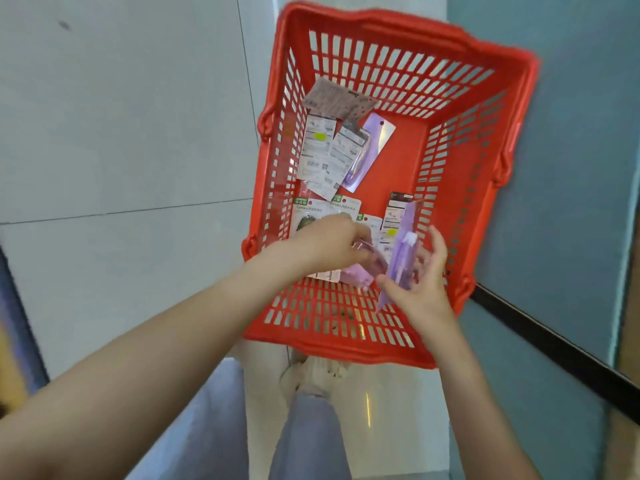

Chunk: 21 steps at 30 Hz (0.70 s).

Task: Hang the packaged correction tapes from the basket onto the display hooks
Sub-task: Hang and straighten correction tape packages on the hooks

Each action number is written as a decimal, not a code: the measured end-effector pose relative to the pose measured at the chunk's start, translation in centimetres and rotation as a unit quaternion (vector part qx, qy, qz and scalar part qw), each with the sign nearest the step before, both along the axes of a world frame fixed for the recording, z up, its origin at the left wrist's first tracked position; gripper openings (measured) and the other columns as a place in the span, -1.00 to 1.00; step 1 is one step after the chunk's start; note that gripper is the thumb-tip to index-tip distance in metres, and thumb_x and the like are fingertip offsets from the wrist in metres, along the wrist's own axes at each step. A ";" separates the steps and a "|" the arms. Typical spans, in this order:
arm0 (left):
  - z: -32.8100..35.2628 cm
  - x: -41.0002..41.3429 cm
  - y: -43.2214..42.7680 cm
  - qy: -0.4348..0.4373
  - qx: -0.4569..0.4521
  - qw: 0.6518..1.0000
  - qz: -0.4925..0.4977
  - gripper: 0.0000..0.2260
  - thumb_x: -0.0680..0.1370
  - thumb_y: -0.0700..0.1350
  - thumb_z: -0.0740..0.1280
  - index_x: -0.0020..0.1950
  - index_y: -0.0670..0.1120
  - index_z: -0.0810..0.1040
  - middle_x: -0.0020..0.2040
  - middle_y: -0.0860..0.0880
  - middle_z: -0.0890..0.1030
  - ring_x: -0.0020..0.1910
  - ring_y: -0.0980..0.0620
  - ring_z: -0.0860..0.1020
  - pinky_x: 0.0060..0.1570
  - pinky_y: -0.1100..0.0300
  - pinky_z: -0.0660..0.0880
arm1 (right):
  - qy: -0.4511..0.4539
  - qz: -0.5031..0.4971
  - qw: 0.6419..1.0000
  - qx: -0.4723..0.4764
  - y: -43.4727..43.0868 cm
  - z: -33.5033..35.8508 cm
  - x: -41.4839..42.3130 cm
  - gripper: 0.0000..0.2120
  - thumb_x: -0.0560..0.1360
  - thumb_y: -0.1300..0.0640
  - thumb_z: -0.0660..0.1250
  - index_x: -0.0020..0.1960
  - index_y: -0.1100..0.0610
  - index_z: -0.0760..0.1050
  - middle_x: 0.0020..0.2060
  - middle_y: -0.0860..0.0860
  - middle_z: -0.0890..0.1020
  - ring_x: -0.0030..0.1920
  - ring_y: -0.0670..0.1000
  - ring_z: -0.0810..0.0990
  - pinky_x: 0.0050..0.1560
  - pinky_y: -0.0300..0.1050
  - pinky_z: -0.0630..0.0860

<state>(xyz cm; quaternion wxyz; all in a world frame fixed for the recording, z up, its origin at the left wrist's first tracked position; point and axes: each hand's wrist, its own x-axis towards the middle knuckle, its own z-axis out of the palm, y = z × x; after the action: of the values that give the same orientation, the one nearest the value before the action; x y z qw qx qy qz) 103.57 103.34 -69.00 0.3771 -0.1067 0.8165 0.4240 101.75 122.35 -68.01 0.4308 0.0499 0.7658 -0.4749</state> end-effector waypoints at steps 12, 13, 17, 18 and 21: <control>33.8 -3.4 -5.8 -0.113 0.249 0.938 0.215 -0.32 0.32 0.37 0.32 -0.01 -0.25 0.58 -0.21 -0.21 0.52 -0.31 -0.09 0.46 -0.29 0.14 0.36 | -0.045 -0.089 0.984 -0.146 -4.4 32.7 -0.8 -0.22 0.18 0.05 0.57 0.35 -0.09 0.35 0.30 0.00 0.52 0.30 -0.01 0.50 0.28 0.01 0.44; 36.5 -3.3 -5.7 -0.113 0.268 0.931 0.220 -0.35 0.32 0.33 0.36 0.04 -0.25 0.57 -0.16 -0.20 0.54 -0.27 -0.10 0.49 -0.26 0.13 0.39 | -0.039 -0.117 0.980 -0.156 -4.6 35.3 -0.6 -0.15 0.15 0.03 0.61 0.37 -0.04 0.34 0.31 0.03 0.52 0.29 0.01 0.51 0.27 0.02 0.45; 46.4 -1.9 -3.2 -0.066 0.337 0.918 0.198 -0.83 0.47 -0.05 0.41 0.05 0.02 0.59 -0.08 -0.01 0.67 -0.11 0.00 0.63 -0.09 0.06 0.60 | 0.014 -0.209 0.959 -0.188 -4.5 45.8 0.9 -0.22 0.28 0.25 0.54 0.41 0.02 0.28 0.26 0.06 0.57 0.19 0.01 0.59 0.11 -0.09 0.56; 49.0 -1.7 -2.3 -0.050 0.337 0.918 0.201 -0.84 0.51 -0.11 0.39 0.09 0.00 0.59 -0.05 -0.02 0.67 -0.09 -0.02 0.63 -0.01 0.00 0.57 | 0.037 -0.225 0.955 -0.188 -4.2 48.2 1.5 -0.23 0.30 0.28 0.50 0.41 0.00 0.27 0.25 0.05 0.57 0.19 0.02 0.59 0.15 -0.06 0.55; 56.8 -1.6 0.0 0.011 0.335 0.929 0.159 -0.82 0.55 -0.20 0.34 0.15 -0.12 0.57 -0.03 -0.12 0.66 -0.13 -0.05 0.63 -0.12 0.09 0.55 | 0.120 -0.280 0.938 -0.162 -2.7 54.9 3.3 -0.16 0.29 0.16 0.51 0.45 -0.08 0.18 0.25 0.01 0.55 0.22 0.04 0.57 0.27 0.13 0.47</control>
<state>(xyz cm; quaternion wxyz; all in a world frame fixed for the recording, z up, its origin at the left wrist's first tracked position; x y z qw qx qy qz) 101.97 103.36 -12.22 0.3099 -0.0976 0.6030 0.7286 105.04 119.67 -13.07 0.1872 0.1344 0.6794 -0.6966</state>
